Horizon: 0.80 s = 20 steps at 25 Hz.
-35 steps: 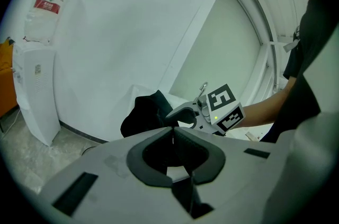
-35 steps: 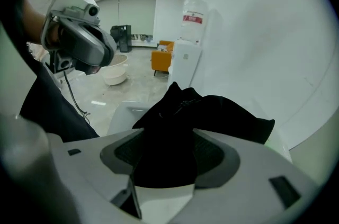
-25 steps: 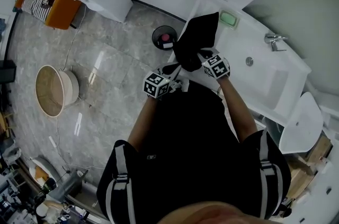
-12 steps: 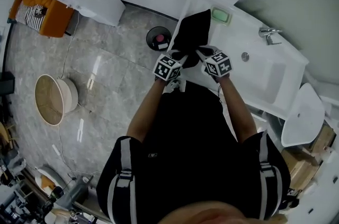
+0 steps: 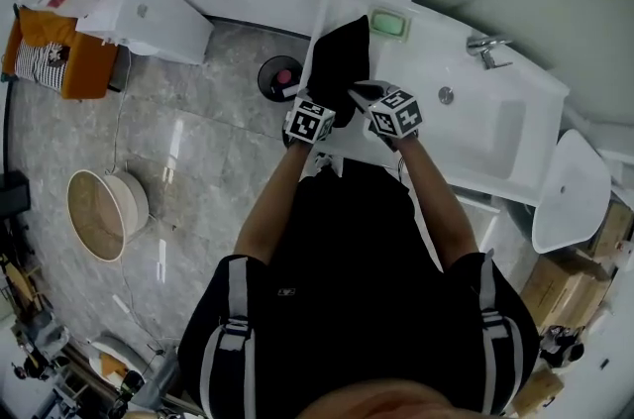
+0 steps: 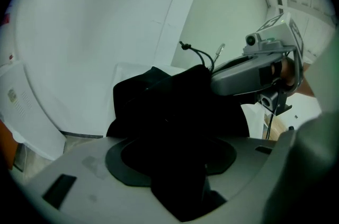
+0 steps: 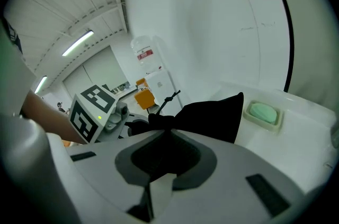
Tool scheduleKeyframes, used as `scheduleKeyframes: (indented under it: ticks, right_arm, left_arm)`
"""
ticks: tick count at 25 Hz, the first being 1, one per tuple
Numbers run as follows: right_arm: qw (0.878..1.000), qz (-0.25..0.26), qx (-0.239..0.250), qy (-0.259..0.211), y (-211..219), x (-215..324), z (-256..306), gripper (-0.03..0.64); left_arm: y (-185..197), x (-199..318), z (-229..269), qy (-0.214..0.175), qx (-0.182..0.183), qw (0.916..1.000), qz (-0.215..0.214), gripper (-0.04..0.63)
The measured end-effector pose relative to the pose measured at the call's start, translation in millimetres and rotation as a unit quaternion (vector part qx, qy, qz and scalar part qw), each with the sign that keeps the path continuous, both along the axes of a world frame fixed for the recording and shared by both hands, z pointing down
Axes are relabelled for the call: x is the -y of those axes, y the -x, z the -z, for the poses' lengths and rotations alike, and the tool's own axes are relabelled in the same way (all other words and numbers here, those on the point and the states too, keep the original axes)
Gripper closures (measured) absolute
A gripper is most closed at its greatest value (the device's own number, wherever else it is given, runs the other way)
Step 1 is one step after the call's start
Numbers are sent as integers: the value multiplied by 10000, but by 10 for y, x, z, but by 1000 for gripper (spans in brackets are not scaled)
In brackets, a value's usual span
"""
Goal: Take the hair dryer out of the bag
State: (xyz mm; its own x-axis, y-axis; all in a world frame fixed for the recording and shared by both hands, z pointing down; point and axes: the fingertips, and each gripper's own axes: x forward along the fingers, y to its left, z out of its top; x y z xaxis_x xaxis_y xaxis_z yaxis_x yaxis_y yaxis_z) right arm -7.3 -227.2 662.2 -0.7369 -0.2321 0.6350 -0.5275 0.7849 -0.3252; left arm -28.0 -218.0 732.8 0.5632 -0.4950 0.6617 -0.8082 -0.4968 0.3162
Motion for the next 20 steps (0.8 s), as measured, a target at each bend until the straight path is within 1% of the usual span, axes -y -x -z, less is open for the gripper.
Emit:
scheduleKeyframes:
  ticks: [2,6,9,12,16,19,20]
  right_arm:
    - [10000,-17,-11,21,-24,27,6,534]
    - [10000,-5,-12,82,-63,-6,25,534]
    - [9999,73,-13,98,-74,-42,33,534]
    - [9998,171,-54,104,-106,-95,8,534]
    - [9997,187,-90,158,-151,-222,-55,537]
    - [9996,93,-17,283,-202,-274,-118,535]
    - [9995,67,-31,297,-219,-290,-144,535]
  left_arm:
    - [-57,42,-85,134,172,9997,-98,395]
    - [-115,79,-296,372,497,9978,-227,391]
    - [-148,124,-479,537,618,9962,-281,387]
    - [-167,212,-504,601,732,9950,-303,387]
    - [-263,191,-621,745,733,9936,-427,376]
    - [-273,234,-677,703,639,9949,-333,378]
    - [-261,246,-673,741,524,9955,-279,384]
